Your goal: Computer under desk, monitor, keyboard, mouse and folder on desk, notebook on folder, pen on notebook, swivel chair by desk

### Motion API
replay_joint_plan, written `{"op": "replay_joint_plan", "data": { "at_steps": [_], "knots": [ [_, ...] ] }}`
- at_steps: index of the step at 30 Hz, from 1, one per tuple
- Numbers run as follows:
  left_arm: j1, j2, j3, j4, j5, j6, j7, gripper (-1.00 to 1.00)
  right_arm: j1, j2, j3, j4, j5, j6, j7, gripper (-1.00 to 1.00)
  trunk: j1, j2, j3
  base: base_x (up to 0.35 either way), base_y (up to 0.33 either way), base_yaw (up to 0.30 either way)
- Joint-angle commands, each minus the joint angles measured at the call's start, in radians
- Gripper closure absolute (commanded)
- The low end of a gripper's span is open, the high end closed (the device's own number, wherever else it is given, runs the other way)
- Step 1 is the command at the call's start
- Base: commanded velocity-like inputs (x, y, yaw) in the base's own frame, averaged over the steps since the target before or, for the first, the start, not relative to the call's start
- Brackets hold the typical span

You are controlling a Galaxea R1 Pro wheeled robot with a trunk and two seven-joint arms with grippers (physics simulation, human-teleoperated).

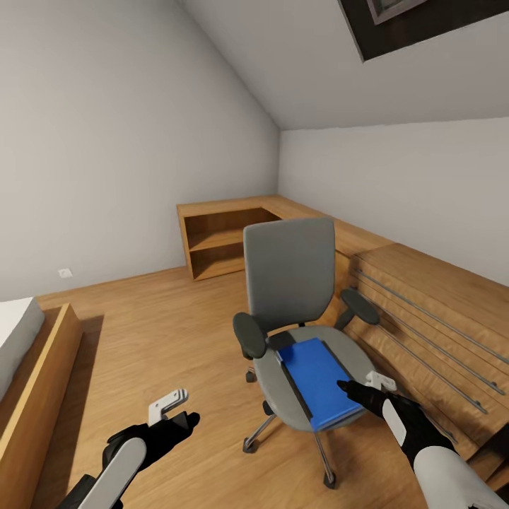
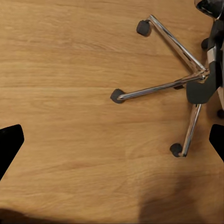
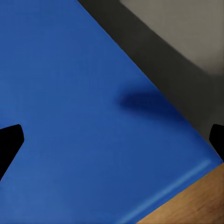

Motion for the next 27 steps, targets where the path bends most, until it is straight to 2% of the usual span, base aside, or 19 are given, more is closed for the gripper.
{"op": "replay_joint_plan", "data": {
  "at_steps": [1, 8, 17, 27],
  "knots": [
    [-0.001, 0.0, -0.002, -0.001, 0.007, 0.0, 0.009, -1.0, -0.001, 0.0, -0.004, -0.001, -0.007, 0.007, 0.003, -1.0, 0.0, 0.0, -0.001, 0.0, 0.0, 0.0],
    [-0.001, 0.0, -0.002, -0.001, 0.007, 0.0, 0.009, -1.0, -0.001, 0.0, -0.004, -0.001, -0.007, 0.006, 0.003, -1.0, 0.0, 0.0, -0.001, 0.014, 0.0, 0.0],
    [-0.001, 0.0, -0.002, -0.001, 0.006, 0.0, 0.009, -1.0, -0.001, 0.0, -0.004, -0.001, -0.007, 0.006, 0.003, -1.0, 0.0, 0.0, -0.001, 0.177, 0.0, 0.0],
    [-0.001, 0.0, -0.002, 0.0, 0.006, 0.0, 0.008, -1.0, -0.001, 0.0, -0.004, -0.001, -0.007, 0.006, 0.003, -1.0, 0.0, 0.0, -0.001, 0.053, 0.0, 0.0]
  ]
}}
